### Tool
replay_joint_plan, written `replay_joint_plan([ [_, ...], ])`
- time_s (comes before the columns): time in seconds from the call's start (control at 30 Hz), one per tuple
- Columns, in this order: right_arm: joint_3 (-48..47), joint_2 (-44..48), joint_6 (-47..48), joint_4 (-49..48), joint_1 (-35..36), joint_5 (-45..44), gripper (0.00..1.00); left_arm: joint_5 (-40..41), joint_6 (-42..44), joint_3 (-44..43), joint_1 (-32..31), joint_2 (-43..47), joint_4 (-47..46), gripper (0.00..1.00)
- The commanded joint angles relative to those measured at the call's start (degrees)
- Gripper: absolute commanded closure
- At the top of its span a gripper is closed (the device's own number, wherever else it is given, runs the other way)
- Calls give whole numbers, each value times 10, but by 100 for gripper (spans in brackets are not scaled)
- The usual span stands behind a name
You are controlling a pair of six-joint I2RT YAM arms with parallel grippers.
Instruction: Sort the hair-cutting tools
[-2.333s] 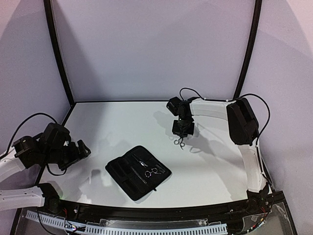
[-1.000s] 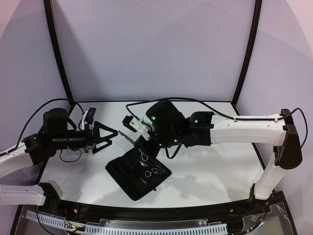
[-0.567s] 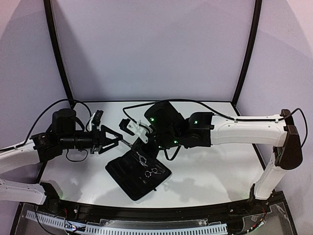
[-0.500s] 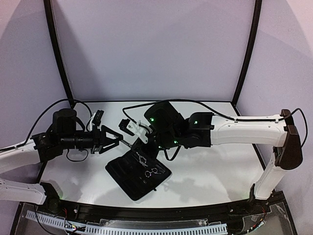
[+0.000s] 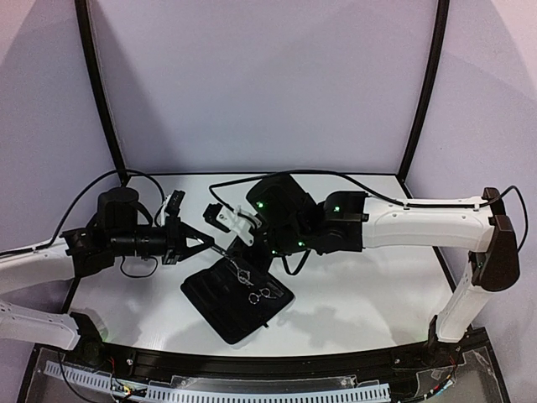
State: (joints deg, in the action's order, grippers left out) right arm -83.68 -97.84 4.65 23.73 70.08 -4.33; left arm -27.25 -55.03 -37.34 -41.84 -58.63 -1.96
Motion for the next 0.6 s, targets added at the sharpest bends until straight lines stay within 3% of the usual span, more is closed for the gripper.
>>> replay_joint_plan([
  [0.0,4,33,-41,-18,6,-7,82,-3,17,6,-8,31,-31,99],
  [0.07,21,58,-63,-12,5,10,60,1,28,2,-8,41,-22,99],
  [0.17,74,116,-95,-10,3,17,50,2,54,-7,-8,58,-2,99],
  [0.27,139,183,-140,-20,-16,56,47,-20,82,-4,-8,73,-10,99],
  [0.37,209,248,-189,-57,-49,205,46,-36,103,-4,-8,78,-16,99],
  [0.43,240,269,-210,-88,-62,261,46,-59,111,-7,-8,76,-22,99],
  [0.57,241,262,-221,-80,-68,275,53,-90,122,-18,-9,61,-29,99],
])
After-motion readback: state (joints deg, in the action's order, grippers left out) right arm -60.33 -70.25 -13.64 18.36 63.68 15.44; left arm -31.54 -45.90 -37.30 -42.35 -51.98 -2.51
